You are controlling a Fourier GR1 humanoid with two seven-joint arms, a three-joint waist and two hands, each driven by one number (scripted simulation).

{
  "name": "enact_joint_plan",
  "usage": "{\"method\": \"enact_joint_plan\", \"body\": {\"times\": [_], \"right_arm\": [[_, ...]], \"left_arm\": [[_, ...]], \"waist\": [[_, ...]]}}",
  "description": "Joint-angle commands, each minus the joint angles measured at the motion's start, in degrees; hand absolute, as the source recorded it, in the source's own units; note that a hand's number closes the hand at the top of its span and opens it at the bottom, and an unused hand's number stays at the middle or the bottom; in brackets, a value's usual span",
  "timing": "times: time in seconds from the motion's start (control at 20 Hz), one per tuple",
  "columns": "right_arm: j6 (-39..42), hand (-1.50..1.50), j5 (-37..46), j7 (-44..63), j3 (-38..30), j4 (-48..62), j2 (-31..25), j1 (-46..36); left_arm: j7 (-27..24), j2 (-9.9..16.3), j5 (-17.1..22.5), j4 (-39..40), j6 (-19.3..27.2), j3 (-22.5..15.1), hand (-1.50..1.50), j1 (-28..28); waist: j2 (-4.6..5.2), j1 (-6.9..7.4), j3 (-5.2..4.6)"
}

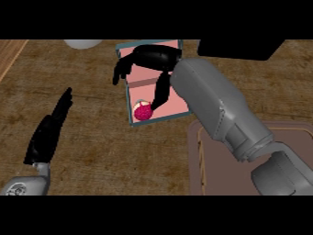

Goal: Pick the cupcake from the tray and place it in the cardboard box

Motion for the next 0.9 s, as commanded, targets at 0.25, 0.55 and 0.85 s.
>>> {"method": "enact_joint_plan", "body": {"times": [0.25,0.55,0.85], "right_arm": [[3.1,-1.5,-15.3,3.8,-10.8,2.6,0.3,0.4],[13.7,-1.5,-24.0,8.4,-20.7,7.5,-3.3,-4.8],[10.6,-1.5,-27.4,12.9,-25.2,10.3,-10.3,-5.7]], "left_arm": [[-0.9,-0.7,-0.1,0.4,-0.2,-0.6,0.0,1.1],[-0.5,-0.8,-0.7,-0.4,1.0,-0.1,0.0,1.2],[-0.9,-0.7,-0.6,-1.3,0.2,-0.6,0.0,0.4]], "waist": [[0.26,0.56,0.02],[0.64,-0.23,0.06],[1.73,1.12,0.04]]}}
